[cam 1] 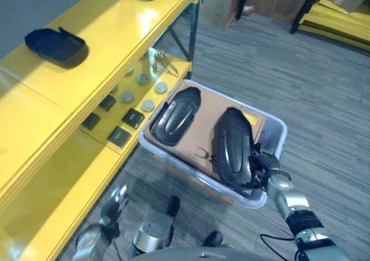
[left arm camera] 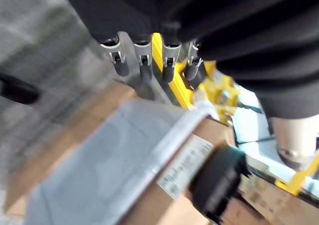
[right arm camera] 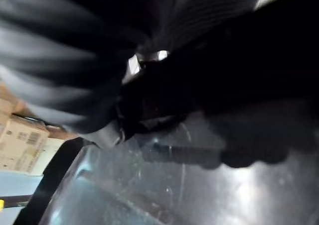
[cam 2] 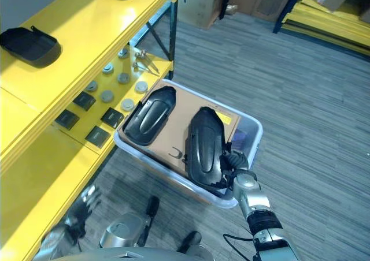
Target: Move parts from the plastic box to the shelf.
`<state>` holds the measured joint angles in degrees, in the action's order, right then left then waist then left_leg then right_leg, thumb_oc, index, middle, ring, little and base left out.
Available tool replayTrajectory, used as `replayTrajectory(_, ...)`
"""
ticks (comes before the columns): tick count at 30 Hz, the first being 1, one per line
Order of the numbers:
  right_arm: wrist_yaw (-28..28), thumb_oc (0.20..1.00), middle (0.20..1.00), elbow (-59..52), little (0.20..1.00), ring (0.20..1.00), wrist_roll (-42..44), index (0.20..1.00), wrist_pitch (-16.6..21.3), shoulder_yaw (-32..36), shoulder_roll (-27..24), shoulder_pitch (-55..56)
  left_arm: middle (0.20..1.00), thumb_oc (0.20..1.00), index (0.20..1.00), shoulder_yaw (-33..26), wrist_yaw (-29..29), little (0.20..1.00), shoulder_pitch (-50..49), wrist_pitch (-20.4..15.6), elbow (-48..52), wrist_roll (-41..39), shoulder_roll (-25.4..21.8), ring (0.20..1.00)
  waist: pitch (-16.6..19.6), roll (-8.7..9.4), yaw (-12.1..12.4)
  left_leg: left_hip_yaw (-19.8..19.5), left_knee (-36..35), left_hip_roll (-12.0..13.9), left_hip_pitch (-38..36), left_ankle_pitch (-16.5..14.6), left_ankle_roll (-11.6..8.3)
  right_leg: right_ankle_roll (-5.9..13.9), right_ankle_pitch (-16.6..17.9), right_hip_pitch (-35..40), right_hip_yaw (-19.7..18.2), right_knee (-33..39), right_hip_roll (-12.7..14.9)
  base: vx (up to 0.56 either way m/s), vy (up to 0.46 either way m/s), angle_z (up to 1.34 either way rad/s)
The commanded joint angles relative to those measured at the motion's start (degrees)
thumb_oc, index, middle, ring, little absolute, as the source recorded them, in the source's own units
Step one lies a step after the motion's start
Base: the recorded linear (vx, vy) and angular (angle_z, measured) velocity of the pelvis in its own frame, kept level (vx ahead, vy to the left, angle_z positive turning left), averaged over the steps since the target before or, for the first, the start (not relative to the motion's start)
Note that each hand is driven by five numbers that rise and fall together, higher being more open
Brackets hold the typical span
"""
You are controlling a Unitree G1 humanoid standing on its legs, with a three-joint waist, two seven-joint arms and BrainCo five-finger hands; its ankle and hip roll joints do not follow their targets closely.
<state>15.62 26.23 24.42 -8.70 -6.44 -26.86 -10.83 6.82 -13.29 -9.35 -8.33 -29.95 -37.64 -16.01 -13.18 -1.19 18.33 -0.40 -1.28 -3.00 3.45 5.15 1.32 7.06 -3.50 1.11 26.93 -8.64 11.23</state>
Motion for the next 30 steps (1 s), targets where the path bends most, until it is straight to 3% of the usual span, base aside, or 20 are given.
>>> replayTrajectory(1, 0.66, 0.200, 0.200, -3.85, 0.200, 0.200, -0.82, 0.200, 2.56, 0.98, -1.18, -2.29, 1.000, 1.000, 1.000, 1.16, -2.91, 1.000, 3.14, 5.42, 4.48, -2.62, -3.93, 1.000, 5.44, 1.73, 0.50, 0.59, -0.40, 2.91, 0.52, -3.76, -1.88, 5.14, 4.47, -1.10, -6.05, 3.40, 3.90, 0.08, -0.034, -0.20)
replayTrajectory(3, 0.34, 0.200, 0.200, -4.52, 0.200, 0.200, -0.55, 0.200, 2.45, 0.89, -1.38, -2.72, 1.000, 1.000, 1.000, 1.22, -3.24, 1.000, 4.60, 7.80, 7.68, -3.08, -4.51, 1.000, 6.27, 1.66, 0.11, 0.93, -0.62, 3.08, -0.07, -3.71, -1.85, 5.01, 4.60, -0.50, -6.32, 3.99, 3.69, 0.05, -0.024, -0.23)
replayTrajectory(6, -0.33, 0.200, 0.200, -5.28, 0.200, 0.200, -0.14, 0.200, 2.15, -0.13, -1.41, -3.94, 1.000, 1.000, 1.000, 1.80, -3.78, 1.000, 8.73, 14.60, 14.16, -6.12, -5.58, 1.000, 7.84, 1.37, -0.88, 1.76, -0.98, 3.38, -1.61, -3.92, -1.81, 4.80, 4.48, 0.96, -7.19, 4.98, 3.31, 0.03, -0.022, -0.20)
replayTrajectory(12, -1.75, 0.200, 0.200, -5.47, 0.200, 0.200, -2.42, 0.200, 1.46, -3.26, -0.25, -6.16, 1.000, 1.000, 1.000, 5.24, -4.08, 1.000, 15.68, 24.18, 17.70, -10.76, -4.72, 1.000, 9.32, 0.94, -2.69, 3.16, -1.24, 3.70, -3.10, -4.08, -1.80, 4.86, 4.74, 2.01, -8.04, 5.89, 3.12, 0.00, -0.024, -0.13)
replayTrajectory(13, -1.98, 0.200, 0.200, -5.47, 0.200, 0.200, -3.19, 0.200, 1.19, -5.50, 0.44, -7.49, 1.000, 1.000, 1.000, 7.36, -3.34, 1.000, 18.88, 27.09, 17.81, -12.38, -3.95, 1.000, 9.88, 0.89, -3.67, 4.01, -1.10, 3.80, -3.43, -4.24, -1.81, 4.90, 4.88, 2.15, -8.41, 6.18, 3.11, -0.03, -0.042, -0.18)
replayTrajectory(17, -2.32, 0.200, 0.200, -4.18, 0.200, 0.200, -3.89, 0.200, 0.09, -12.27, 3.41, -12.69, 1.000, 1.000, 1.000, 14.67, 0.66, 1.000, 28.12, 30.85, 14.59, -12.07, -0.45, 1.000, 10.91, 0.94, -5.96, 6.36, -0.62, 4.13, -4.19, -4.57, -1.97, 4.95, 5.50, 2.57, -9.03, 7.16, 3.17, -0.01, -0.034, -0.28)
replayTrajectory(22, -2.39, 0.200, 0.200, -0.77, 0.200, 0.200, -4.22, 0.200, -0.08, -17.65, 6.93, -17.17, 1.000, 1.000, 1.000, 20.06, 4.30, 1.000, 35.11, 32.90, 9.38, -11.99, 3.97, 1.000, 11.82, 0.99, -7.45, 8.11, -0.29, 4.53, -4.52, -4.96, -2.33, 5.17, 5.96, 2.76, -9.00, 7.90, 3.54, 0.00, -0.016, -0.13)
replayTrajectory(30, -2.51, 0.200, 0.200, 1.26, 0.200, 0.200, -4.67, 0.200, -0.66, -20.24, 8.54, -19.13, 1.000, 1.000, 1.000, 22.20, 10.35, 1.000, 39.66, 31.17, 6.69, -7.65, 5.83, 1.000, 12.47, 0.86, -8.47, 9.18, 0.08, 4.78, -4.83, -5.48, -2.64, 5.33, 6.06, 3.01, -8.48, 8.29, 3.83, 0.00, -0.003, -0.03)
